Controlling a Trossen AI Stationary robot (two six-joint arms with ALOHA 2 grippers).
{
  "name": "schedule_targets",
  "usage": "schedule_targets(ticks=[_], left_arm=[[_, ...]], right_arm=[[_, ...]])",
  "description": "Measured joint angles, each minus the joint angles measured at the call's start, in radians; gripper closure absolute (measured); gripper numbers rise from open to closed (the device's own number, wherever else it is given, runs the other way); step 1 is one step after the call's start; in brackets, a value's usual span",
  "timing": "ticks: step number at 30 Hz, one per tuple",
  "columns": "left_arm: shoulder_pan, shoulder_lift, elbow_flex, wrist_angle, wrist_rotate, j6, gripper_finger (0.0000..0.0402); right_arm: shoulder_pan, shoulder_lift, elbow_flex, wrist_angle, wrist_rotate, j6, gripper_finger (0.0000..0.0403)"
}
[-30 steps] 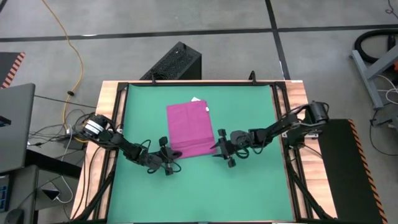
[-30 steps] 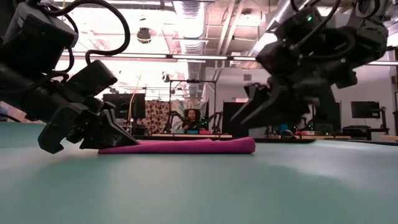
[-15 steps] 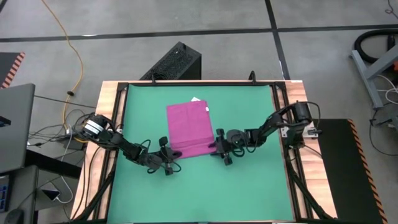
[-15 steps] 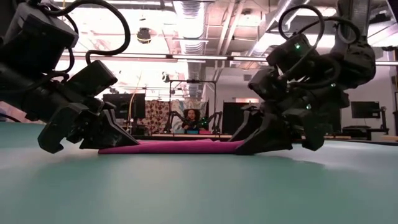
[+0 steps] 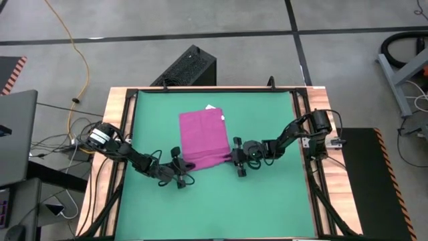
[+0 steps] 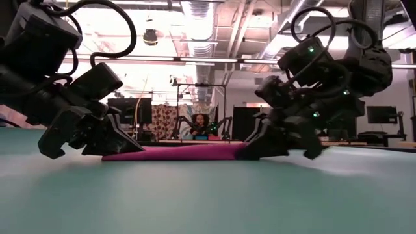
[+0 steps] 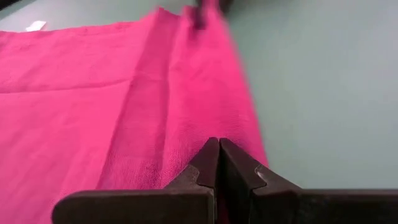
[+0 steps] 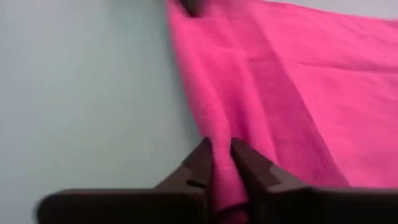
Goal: Roll towel into tight, uniform cylinder
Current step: Roll the pink towel
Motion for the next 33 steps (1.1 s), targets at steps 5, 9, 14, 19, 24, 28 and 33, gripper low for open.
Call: schedule_targets(ticks=[5, 9, 14, 19, 24, 28, 33], left_arm=[[0.000, -0.045, 0.000, -0.019, 0.074, 0.007, 0.0401], [-0.002, -0.122, -0.003, -0.088, 0.109, 0.024, 0.0401], [-0.002, -0.241, -0.004, -0.165, 0.074, 0.104, 0.0402], [0.008, -0.316, -0.002, -0.166, 0.021, 0.227, 0.0402], [0.051, -0.330, 0.010, -0.148, 0.021, 0.344, 0.0402], [0.127, -0.291, 0.010, -0.053, 0.121, 0.427, 0.0402], [0.200, -0.224, 0.011, 0.072, 0.231, 0.521, 0.0402]], right_arm=[[0.012, -0.001, 0.000, 0.003, 0.008, 0.100, 0.0381], [0.044, -0.016, -0.001, -0.008, -0.003, 0.158, 0.0381], [0.092, -0.079, -0.005, -0.078, -0.014, 0.219, 0.0381], [0.114, -0.195, -0.005, -0.214, -0.039, 0.267, 0.0381], [0.119, -0.318, -0.010, -0.351, -0.058, 0.314, 0.0381], [0.115, -0.389, -0.009, -0.405, -0.058, 0.342, 0.0381], [0.104, -0.409, 0.003, -0.433, -0.090, 0.389, 0.0381]])
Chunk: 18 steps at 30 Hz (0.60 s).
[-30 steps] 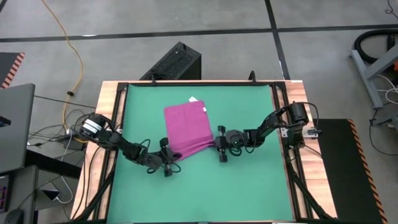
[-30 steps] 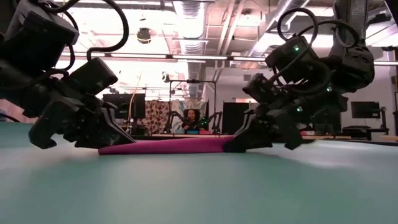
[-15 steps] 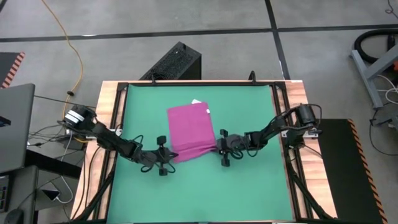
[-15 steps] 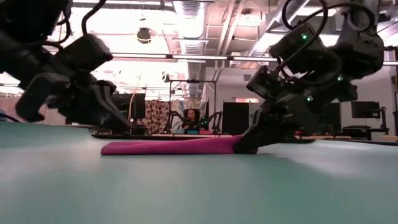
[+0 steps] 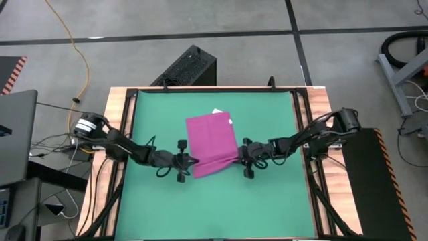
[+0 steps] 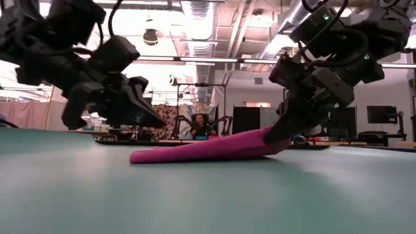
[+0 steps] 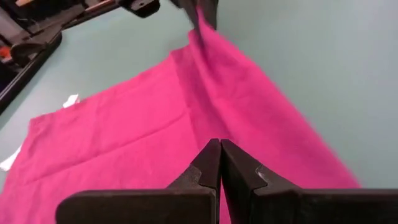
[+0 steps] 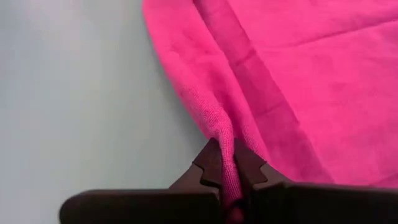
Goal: Roll towel into tight, uniform cylinder
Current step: Roll the pink towel
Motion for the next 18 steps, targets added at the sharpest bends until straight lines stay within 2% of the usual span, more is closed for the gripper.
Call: schedule_targets(ticks=[7, 13, 18], left_arm=[[0.083, 0.101, 0.029, 0.011, 0.109, -0.001, 0.0402], [0.096, 0.155, 0.050, 0.008, 0.113, -0.001, 0.0401], [0.099, 0.155, 0.049, -0.010, 0.126, -0.020, 0.0401]], right_arm=[[-0.042, 0.027, 0.072, -0.129, -0.067, 0.042, 0.0381], [-0.067, -0.010, 0.115, -0.143, -0.116, 0.018, 0.0381], [-0.111, -0.007, 0.137, -0.231, -0.124, 0.046, 0.0381]])
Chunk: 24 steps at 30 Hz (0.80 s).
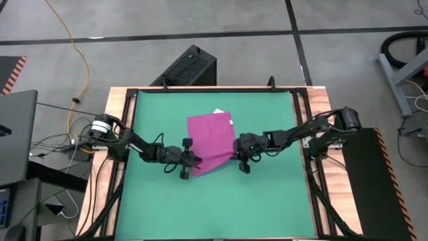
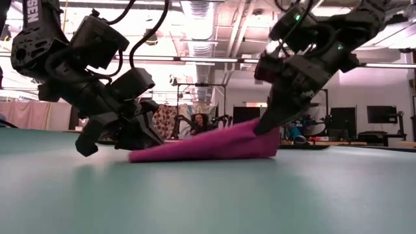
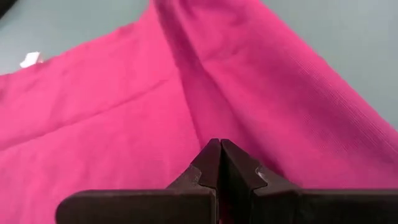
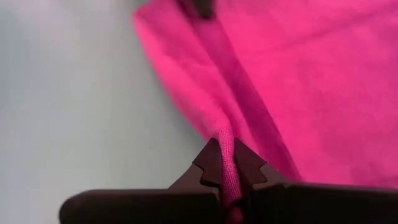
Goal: Roll towel into tight, uniform cylinder
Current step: Roll the pink towel
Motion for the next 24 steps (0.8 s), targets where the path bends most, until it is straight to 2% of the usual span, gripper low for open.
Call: schedule_targets(ticks=[10, 16, 24], left_arm=[[0.001, -0.002, 0.001, -0.054, 0.047, -0.038, 0.0401], [0.002, -0.003, 0.001, -0.069, 0.101, -0.057, 0.0402], [0.002, -0.003, 0.001, -0.114, 0.125, -0.067, 0.0401]], right_arm=[[-0.051, 0.016, 0.002, 0.014, -0.052, 0.025, 0.0381], [-0.089, 0.015, 0.004, 0.022, -0.053, 0.025, 0.0381], [-0.147, 0.015, 0.004, 0.064, -0.070, 0.014, 0.0381]])
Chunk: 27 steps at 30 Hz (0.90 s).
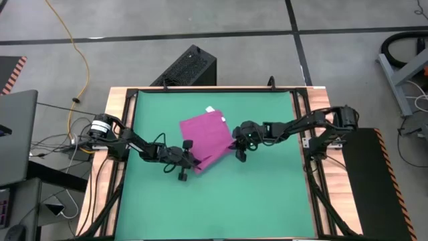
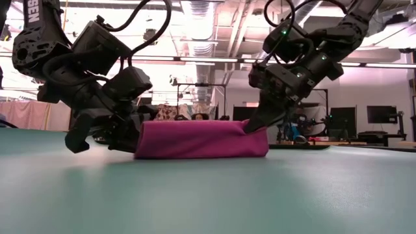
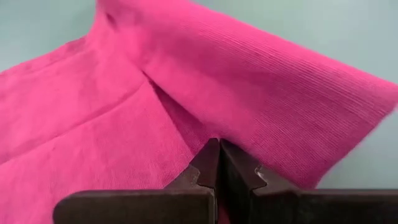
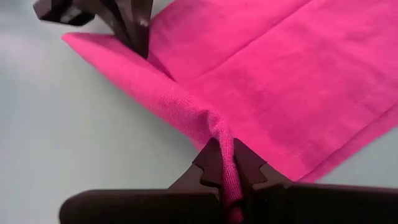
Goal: Roll towel into tight, uniform cylinder
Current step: Roll the pink towel
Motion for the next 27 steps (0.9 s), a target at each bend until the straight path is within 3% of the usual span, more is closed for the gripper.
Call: schedule_targets(ticks=[16, 27], left_arm=[[0.000, 0.000, 0.000, -0.008, 0.002, 0.040, 0.0401], [0.000, -0.002, 0.059, -0.125, 0.011, 0.063, 0.0401]], right_arm=[[-0.030, 0.017, 0.032, 0.031, -0.059, -0.052, 0.0381], [-0.053, 0.203, 0.127, -0.029, -0.108, -0.097, 0.0381]])
